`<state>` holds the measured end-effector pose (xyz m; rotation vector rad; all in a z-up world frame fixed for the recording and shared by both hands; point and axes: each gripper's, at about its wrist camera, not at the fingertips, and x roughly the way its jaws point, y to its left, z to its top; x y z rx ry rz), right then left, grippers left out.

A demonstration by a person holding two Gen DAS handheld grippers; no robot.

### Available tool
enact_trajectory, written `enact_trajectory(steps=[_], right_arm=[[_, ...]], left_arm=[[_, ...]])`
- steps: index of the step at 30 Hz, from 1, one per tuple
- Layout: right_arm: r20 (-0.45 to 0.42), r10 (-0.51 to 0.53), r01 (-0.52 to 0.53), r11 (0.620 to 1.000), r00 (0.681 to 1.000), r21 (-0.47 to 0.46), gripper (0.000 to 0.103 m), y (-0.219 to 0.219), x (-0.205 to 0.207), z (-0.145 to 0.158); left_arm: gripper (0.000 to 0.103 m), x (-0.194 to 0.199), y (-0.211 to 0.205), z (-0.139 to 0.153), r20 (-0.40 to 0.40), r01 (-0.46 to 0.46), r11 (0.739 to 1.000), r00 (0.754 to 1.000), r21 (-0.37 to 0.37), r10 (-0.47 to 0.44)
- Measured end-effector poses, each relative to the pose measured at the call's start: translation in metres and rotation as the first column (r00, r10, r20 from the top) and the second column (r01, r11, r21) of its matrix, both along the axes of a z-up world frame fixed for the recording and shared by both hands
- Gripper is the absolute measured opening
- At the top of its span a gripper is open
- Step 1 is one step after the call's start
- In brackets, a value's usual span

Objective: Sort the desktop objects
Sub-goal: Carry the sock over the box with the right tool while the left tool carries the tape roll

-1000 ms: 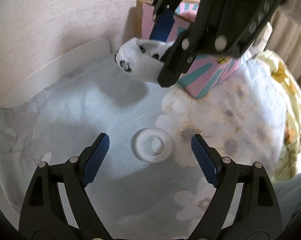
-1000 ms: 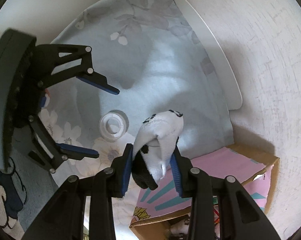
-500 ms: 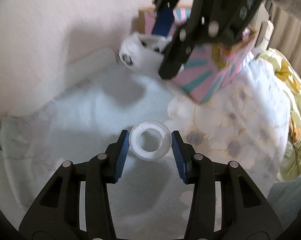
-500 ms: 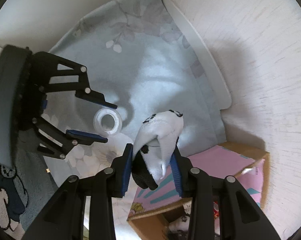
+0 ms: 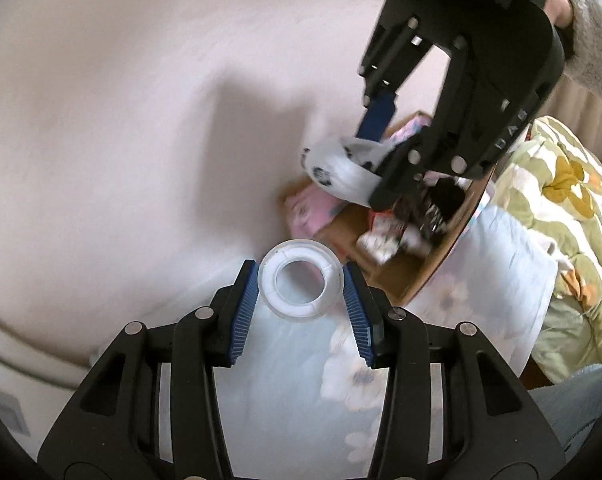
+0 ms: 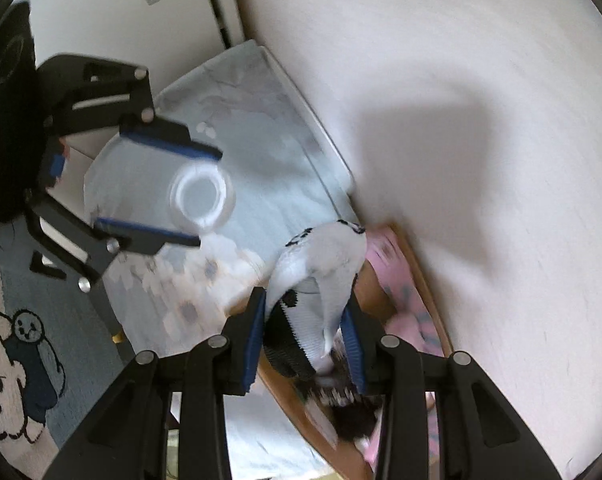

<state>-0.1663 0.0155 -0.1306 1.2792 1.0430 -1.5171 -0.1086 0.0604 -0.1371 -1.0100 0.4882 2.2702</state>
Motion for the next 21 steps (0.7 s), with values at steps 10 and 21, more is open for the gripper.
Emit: enact_trajectory(steps=[10, 21], right_arm=[[0.006, -0.116, 0.116, 0.993, 0.993, 0.007, 0.033, 0.108, -0.011, -0.005], [0.093, -0.209, 0.207, 0.978, 0.973, 0.034, 0.033, 0.188, -0.018, -0.071]], left_arm=[[0.040, -0.017, 0.109, -0.003, 0.062, 0.099, 0.995, 0.993, 0.020, -0.101], [0.040, -0.034, 0.170, -0.038, 0.150, 0.111, 0.994, 0.983, -0.019, -0.107]])
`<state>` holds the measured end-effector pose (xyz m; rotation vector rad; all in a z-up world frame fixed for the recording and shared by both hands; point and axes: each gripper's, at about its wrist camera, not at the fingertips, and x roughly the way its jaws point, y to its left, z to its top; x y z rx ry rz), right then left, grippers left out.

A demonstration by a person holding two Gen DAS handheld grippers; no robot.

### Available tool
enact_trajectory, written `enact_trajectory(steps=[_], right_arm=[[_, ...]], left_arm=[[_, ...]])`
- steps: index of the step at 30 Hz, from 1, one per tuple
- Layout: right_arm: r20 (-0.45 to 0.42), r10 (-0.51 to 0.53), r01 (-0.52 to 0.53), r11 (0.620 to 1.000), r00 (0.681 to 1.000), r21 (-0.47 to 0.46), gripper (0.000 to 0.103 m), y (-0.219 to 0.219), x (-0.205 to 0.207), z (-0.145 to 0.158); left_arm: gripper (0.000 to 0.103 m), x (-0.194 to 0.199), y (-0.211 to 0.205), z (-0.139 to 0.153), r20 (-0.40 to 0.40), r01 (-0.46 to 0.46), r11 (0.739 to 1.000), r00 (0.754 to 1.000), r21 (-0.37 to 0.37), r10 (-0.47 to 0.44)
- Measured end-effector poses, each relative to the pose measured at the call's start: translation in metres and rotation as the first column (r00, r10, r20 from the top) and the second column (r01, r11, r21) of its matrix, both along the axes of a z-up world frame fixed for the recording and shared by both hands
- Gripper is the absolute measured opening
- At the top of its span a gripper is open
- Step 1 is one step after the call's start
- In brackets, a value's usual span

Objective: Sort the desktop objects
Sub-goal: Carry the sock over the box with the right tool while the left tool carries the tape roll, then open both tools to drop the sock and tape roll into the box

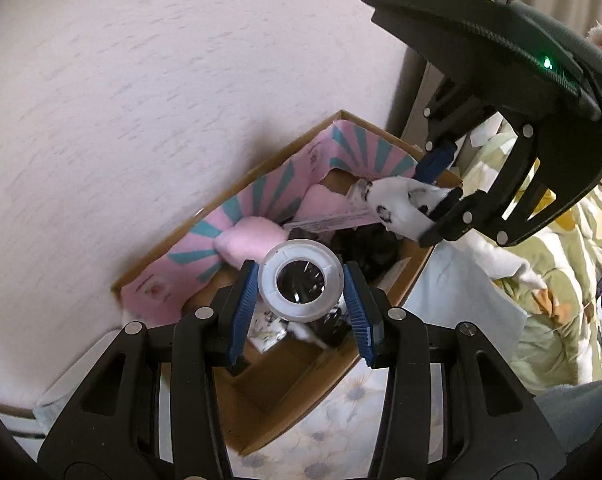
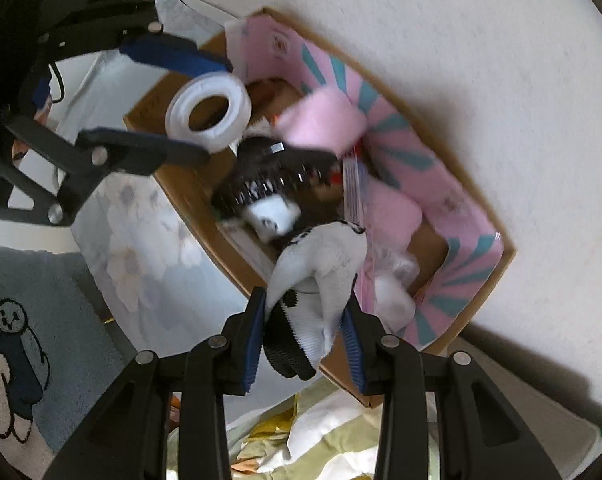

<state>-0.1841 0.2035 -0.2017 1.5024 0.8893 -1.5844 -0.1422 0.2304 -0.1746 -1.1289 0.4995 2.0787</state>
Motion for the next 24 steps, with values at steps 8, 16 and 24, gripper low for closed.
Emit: enact_trajectory(steps=[8, 16, 24], right_arm=[[0.021, -0.008, 0.009, 0.999, 1.000, -0.041, 0.033, 0.010, -0.012, -0.014], [-0.010, 0.009, -0.010, 0.999, 1.000, -0.048, 0.042, 0.005, -0.014, -0.017], [0.088, -0.068, 0.074, 0.995, 0.994, -0.069, 0.103, 0.010, -0.024, -0.023]], left_arm=[[0.040, -0.008, 0.018, -0.006, 0.005, -0.001, 1.000, 1.000, -0.019, 0.001], [0.050, -0.014, 0.020, -0.003, 0.011, -0.037, 0.998, 0.999, -0.041, 0.038], [0.103, -0.022, -0.010, 0.008, 0.035, -0.132, 0.987, 0.991, 0.097, 0.129]])
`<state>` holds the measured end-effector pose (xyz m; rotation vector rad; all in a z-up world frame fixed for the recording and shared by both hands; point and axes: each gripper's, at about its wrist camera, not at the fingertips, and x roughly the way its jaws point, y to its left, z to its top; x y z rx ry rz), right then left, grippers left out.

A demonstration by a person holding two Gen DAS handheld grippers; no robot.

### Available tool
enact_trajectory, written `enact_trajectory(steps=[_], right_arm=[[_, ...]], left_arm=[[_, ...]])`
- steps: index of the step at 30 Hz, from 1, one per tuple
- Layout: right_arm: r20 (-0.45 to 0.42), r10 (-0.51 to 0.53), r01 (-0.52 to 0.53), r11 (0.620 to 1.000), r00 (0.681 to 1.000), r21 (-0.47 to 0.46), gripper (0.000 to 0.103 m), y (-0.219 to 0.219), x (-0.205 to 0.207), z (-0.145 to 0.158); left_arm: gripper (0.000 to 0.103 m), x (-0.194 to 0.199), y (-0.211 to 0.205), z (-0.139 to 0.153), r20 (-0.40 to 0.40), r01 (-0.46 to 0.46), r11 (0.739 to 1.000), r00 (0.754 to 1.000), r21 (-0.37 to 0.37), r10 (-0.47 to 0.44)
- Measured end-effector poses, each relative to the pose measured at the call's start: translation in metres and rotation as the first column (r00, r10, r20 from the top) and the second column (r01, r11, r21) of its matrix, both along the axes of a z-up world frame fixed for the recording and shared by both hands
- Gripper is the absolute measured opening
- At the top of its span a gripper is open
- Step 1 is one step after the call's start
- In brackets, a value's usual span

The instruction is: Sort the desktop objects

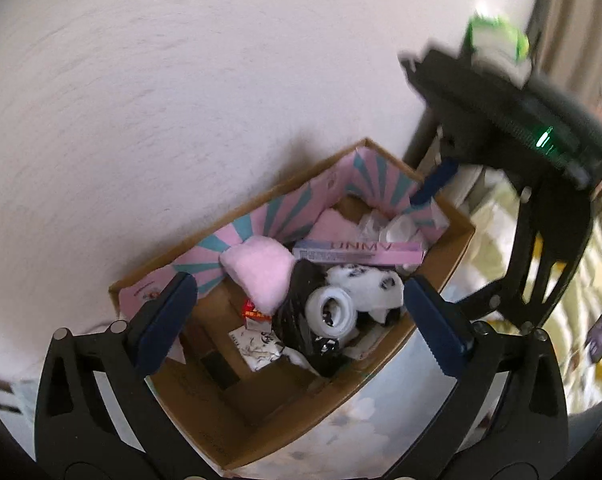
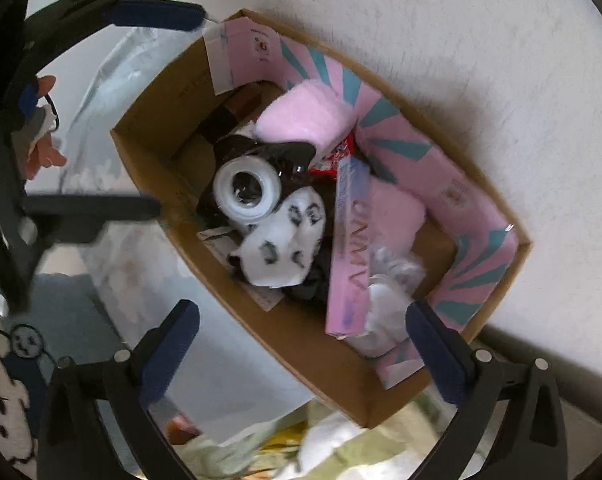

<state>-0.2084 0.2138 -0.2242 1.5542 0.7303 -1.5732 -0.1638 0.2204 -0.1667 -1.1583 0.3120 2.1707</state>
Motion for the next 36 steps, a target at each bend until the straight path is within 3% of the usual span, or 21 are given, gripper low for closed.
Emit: enact_trajectory(steps=[2, 6, 13, 14, 16, 18, 23, 29, 34, 36], right_arm=[[0.020, -0.034, 0.034, 0.999, 0.999, 0.012, 0.103, 0.005, 0.000, -0.002], [-0.026, -0.088, 0.088, 0.996, 0.996, -0.002, 0.103, 0.012, 0.004, 0.007], [-0.071, -0.222, 0.220, 0.975, 0.972, -0.038, 0.103, 0.023, 0.002, 0.022], [-0.089, -0.251, 0.248, 0.968, 0.964, -0.042, 0.103, 0.024, 0.003, 0.027], [-0.115, -0.313, 0.309, 0.950, 0.943, -0.050, 0.103, 0.024, 0.008, 0.039], [-0.162, -0.382, 0.376, 0.924, 0.910, -0.065, 0.103, 0.023, 0.014, 0.053], [-0.211, -0.504, 0.485, 0.864, 0.838, -0.135, 0.103, 0.011, 0.040, 0.085], [-0.253, -0.623, 0.584, 0.782, 0.740, -0.218, 0.103, -0.009, 0.072, 0.116], [-0.313, -0.670, 0.618, 0.742, 0.673, -0.260, 0.103, -0.025, 0.099, 0.143], [-0.330, -0.677, 0.623, 0.735, 0.657, -0.268, 0.103, -0.031, 0.107, 0.147]], left_arm=[[0.103, -0.004, -0.011, 0.004, 0.023, -0.034, 0.999, 0.999, 0.032, 0.034], [0.103, -0.009, -0.026, 0.007, 0.035, -0.075, 0.996, 0.997, 0.058, 0.073], [0.103, 0.003, -0.041, 0.021, 0.037, -0.058, 0.994, 0.998, 0.089, 0.055], [0.103, 0.004, -0.042, 0.023, 0.050, -0.054, 0.995, 0.997, 0.081, 0.050], [0.103, 0.005, -0.042, 0.022, 0.092, -0.067, 0.998, 0.994, -0.004, 0.067], [0.103, 0.009, -0.051, 0.028, 0.075, -0.100, 0.993, 0.992, -0.056, 0.104], [0.103, 0.018, -0.081, 0.057, 0.037, -0.192, 0.979, 0.980, -0.060, 0.195], [0.103, 0.040, -0.135, 0.103, -0.033, -0.358, 0.934, 0.933, 0.001, 0.358], [0.103, 0.063, -0.180, 0.125, -0.093, -0.509, 0.861, 0.856, 0.010, 0.508], [0.103, 0.071, -0.190, 0.129, -0.114, -0.538, 0.843, 0.837, 0.005, 0.535]])
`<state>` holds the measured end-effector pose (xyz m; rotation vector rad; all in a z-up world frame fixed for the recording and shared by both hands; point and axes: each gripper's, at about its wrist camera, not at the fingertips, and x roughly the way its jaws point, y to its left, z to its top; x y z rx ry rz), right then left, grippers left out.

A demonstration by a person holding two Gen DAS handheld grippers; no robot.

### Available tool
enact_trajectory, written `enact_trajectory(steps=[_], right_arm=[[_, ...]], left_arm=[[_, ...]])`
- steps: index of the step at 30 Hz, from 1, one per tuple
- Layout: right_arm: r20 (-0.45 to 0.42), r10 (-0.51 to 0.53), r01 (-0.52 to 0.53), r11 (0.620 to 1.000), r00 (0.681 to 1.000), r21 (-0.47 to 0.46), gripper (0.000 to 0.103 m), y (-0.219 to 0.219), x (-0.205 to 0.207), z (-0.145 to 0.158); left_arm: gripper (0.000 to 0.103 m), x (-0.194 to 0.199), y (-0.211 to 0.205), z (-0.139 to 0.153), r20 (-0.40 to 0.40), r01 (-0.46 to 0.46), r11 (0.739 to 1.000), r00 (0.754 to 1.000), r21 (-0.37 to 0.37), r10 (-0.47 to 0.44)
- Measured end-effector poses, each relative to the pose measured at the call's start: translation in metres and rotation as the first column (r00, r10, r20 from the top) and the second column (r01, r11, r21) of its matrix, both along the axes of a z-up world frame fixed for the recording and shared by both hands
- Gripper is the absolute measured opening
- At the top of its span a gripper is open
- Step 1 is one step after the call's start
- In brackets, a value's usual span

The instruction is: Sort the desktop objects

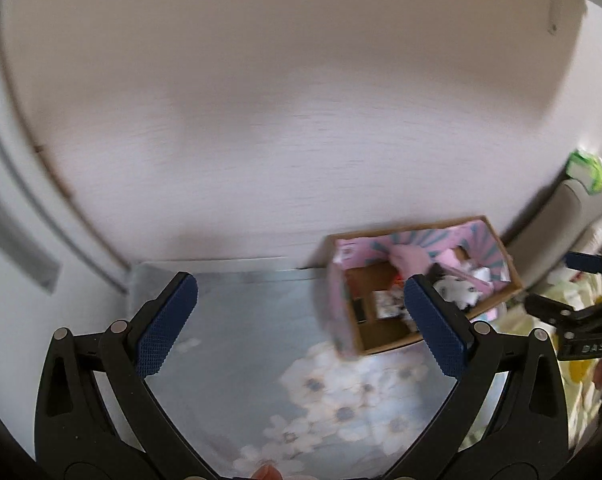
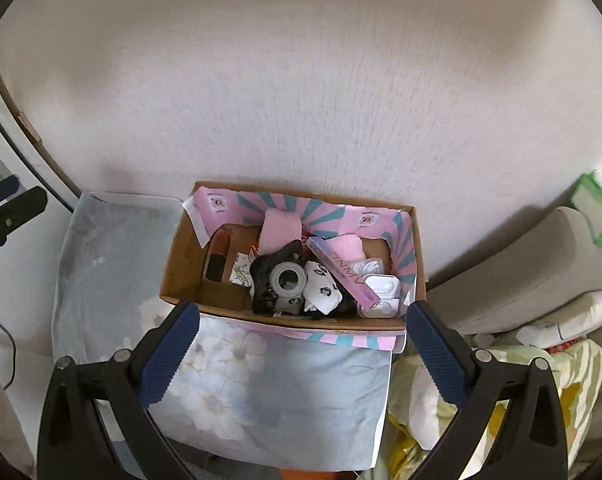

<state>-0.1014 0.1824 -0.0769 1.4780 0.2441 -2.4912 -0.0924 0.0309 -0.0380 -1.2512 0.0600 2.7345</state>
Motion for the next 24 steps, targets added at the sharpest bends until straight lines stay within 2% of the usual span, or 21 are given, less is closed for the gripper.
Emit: enact_trajectory(steps=[5, 7, 10, 16, 20, 24], right_arm=[[-0.031, -0.055, 0.054, 0.998, 0.998, -0.010, 0.103, -0.015, 0.022, 0.004], [-0.056, -0.062, 0.063, 0.998, 0.996, 0.006, 0.103, -0.025, 0.032, 0.006], [-0.078, -0.062, 0.062, 0.998, 0.995, -0.014, 0.103, -0.038, 0.046, 0.005], [-0.141, -0.068, 0.066, 0.998, 0.988, -0.024, 0.103, -0.058, 0.072, 0.007], [-0.183, -0.088, 0.077, 0.995, 0.979, -0.071, 0.103, -0.065, 0.085, 0.012], [-0.204, -0.085, 0.076, 0.996, 0.975, -0.053, 0.103, -0.071, 0.090, 0.014]], left_arm=[[0.103, 0.030, -0.021, 0.011, -0.063, -0.066, 0.997, 0.996, -0.031, 0.064], [0.103, 0.041, -0.028, 0.012, -0.065, -0.120, 0.993, 0.991, -0.017, 0.119], [0.103, 0.055, -0.033, 0.011, -0.065, -0.148, 0.989, 0.987, 0.028, 0.150], [0.103, 0.080, -0.030, 0.013, -0.132, -0.144, 0.989, 0.981, -0.021, 0.140], [0.103, 0.091, -0.033, 0.019, -0.175, -0.144, 0.989, 0.975, -0.024, 0.137], [0.103, 0.097, -0.034, 0.025, -0.205, -0.138, 0.990, 0.970, -0.034, 0.128]])
